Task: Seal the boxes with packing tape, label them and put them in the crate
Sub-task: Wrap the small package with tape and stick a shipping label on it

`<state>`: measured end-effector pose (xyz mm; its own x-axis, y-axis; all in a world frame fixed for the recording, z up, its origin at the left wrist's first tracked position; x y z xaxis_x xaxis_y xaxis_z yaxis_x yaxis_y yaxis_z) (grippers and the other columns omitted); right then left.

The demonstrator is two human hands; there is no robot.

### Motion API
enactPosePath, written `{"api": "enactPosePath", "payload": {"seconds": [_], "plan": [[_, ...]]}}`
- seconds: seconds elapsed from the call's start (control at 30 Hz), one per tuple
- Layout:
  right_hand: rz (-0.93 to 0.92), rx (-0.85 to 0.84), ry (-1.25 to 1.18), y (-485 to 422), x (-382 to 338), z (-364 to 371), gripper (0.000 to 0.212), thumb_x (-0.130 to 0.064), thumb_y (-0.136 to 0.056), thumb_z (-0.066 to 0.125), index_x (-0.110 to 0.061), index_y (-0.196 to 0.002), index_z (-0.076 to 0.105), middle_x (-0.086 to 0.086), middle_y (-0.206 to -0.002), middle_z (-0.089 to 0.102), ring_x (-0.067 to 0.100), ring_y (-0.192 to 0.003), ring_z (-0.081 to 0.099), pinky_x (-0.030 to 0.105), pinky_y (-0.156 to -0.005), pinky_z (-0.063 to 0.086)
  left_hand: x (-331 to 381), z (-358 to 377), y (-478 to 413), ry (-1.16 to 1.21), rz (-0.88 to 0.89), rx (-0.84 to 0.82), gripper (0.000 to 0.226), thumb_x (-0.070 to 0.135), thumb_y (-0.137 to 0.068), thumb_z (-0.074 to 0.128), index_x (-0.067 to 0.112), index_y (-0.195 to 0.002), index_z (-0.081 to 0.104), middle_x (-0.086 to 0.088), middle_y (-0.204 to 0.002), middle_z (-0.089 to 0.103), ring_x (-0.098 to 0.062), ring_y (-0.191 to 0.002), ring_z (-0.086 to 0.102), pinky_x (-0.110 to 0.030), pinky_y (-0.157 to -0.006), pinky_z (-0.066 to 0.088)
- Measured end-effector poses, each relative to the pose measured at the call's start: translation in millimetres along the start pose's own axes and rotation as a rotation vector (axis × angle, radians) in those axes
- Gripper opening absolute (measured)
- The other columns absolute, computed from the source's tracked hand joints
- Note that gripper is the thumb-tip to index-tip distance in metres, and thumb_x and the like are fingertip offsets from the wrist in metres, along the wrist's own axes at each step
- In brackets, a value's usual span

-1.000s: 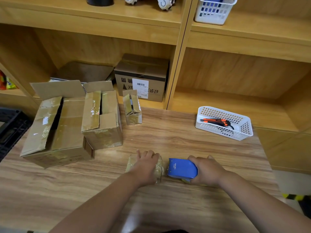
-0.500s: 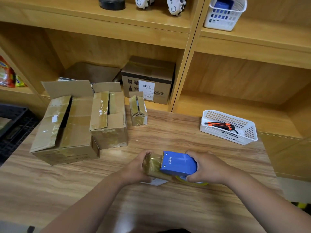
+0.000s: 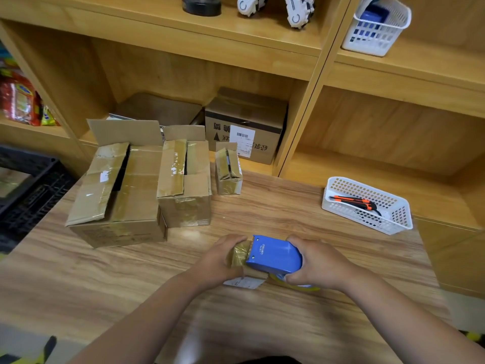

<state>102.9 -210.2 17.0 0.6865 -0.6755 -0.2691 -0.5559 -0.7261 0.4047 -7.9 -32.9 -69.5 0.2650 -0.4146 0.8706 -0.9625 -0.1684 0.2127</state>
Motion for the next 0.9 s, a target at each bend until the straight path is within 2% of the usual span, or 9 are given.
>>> {"api": "enactPosePath", "payload": {"seconds": [0.1,0.17,0.33,0.43,0.53,0.63,0.73,0.8,0.9], "plan": [[-0.002,-0.007,-0.002,-1.6,-3.8,-0.5,0.046,-0.053,-0.064,0.069,-0.030,-0.098,0.047,-0.013,-0.087,0.060,0.014,-0.084,0.056,0.017,-0.062,0.027,-6.8,-1.8,0.6,0.011,0.002,-0.013,0.070,0.015,-0.079,0.072,0.029,-0.138,0.037,0.012,-0.136,0.037,0.000,-0.128,0.035,-0.001,-0.098,0.024],[-0.006,-0.017,-0.006,-2.6,-6.8,-1.4,0.046,-0.053,-0.064,0.069,-0.031,-0.097,0.046,-0.013,-0.086,0.060,0.014,-0.083,0.056,0.017,-0.062,0.028,-11.2,-2.5,1.5,0.024,0.012,-0.020,0.070,0.014,-0.079,0.071,0.032,-0.137,0.036,0.011,-0.137,0.038,-0.001,-0.128,0.035,-0.008,-0.104,0.027],[-0.007,-0.008,-0.054,-8.6,-19.8,-11.5,0.047,-0.051,-0.060,0.072,-0.030,-0.095,0.050,-0.011,-0.089,0.061,0.012,-0.083,0.057,0.026,-0.065,0.041,-21.7,-6.7,5.1,0.031,-0.006,0.000,0.072,0.017,-0.079,0.072,0.031,-0.140,0.036,0.017,-0.135,0.040,0.003,-0.126,0.037,-0.015,-0.106,0.032],[-0.017,0.014,-0.102,-14.1,-28.3,-23.7,0.047,-0.052,-0.057,0.072,-0.031,-0.093,0.050,-0.012,-0.088,0.061,0.011,-0.081,0.057,0.031,-0.069,0.049,-23.9,-7.0,3.9,0.061,-0.017,0.004,0.066,0.021,-0.078,0.073,0.030,-0.136,0.043,0.016,-0.130,0.046,0.000,-0.121,0.045,-0.016,-0.098,0.039],[-0.019,0.007,-0.181,-17.7,-35.4,-33.1,0.047,-0.054,-0.053,0.072,-0.036,-0.091,0.050,-0.014,-0.087,0.061,0.009,-0.080,0.059,0.035,-0.071,0.053,-22.4,-3.5,3.4,0.169,-0.046,0.028,0.056,0.014,-0.077,0.069,0.035,-0.124,0.048,0.013,-0.121,0.054,-0.001,-0.110,0.053,-0.012,-0.084,0.045],[-0.025,-0.001,-0.190,-19.0,-40.6,-35.3,0.049,-0.054,-0.053,0.072,-0.036,-0.093,0.050,-0.014,-0.089,0.061,0.009,-0.082,0.059,0.038,-0.073,0.054,-21.0,1.8,3.6,0.246,-0.032,0.069,0.053,0.013,-0.074,0.063,0.036,-0.120,0.050,0.010,-0.119,0.055,-0.003,-0.111,0.054,-0.021,-0.090,0.047],[-0.010,-0.006,-0.221,-19.3,-39.7,-35.6,0.048,-0.052,-0.053,0.074,-0.037,-0.093,0.051,-0.013,-0.090,0.062,0.008,-0.082,0.060,0.038,-0.074,0.055,-14.5,2.2,7.1,0.191,0.003,0.132,0.052,0.008,-0.081,0.058,0.046,-0.113,0.043,0.020,-0.113,0.052,0.008,-0.102,0.051,-0.011,-0.085,0.041],[-0.005,-0.014,-0.245,-19.2,-38.2,-35.9,0.047,-0.049,-0.055,0.076,-0.036,-0.094,0.052,-0.013,-0.091,0.062,0.008,-0.082,0.060,0.037,-0.074,0.055,-10.7,4.1,10.4,0.179,0.029,0.150,0.048,0.018,-0.082,0.052,0.048,-0.117,0.042,0.021,-0.116,0.052,0.009,-0.107,0.048,-0.017,-0.090,0.041],[-0.004,-0.025,-0.227,-18.1,-35.2,-33.9,0.045,-0.047,-0.057,0.076,-0.036,-0.093,0.052,-0.013,-0.090,0.061,0.007,-0.082,0.059,0.036,-0.073,0.053,-14.6,9.1,13.0,0.185,0.044,0.130,0.053,0.022,-0.083,0.043,0.039,-0.134,0.039,0.020,-0.133,0.046,0.007,-0.124,0.039,-0.027,-0.105,0.036]]}}
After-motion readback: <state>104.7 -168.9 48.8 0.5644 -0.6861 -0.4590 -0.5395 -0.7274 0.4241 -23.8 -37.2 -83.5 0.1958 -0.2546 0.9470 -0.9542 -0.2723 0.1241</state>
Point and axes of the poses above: each hand's wrist, its own y-axis away from the middle knuckle, its own z-axis out of the palm, x = y × z, the point moved 4 cm from there along -y, towards the middle knuckle
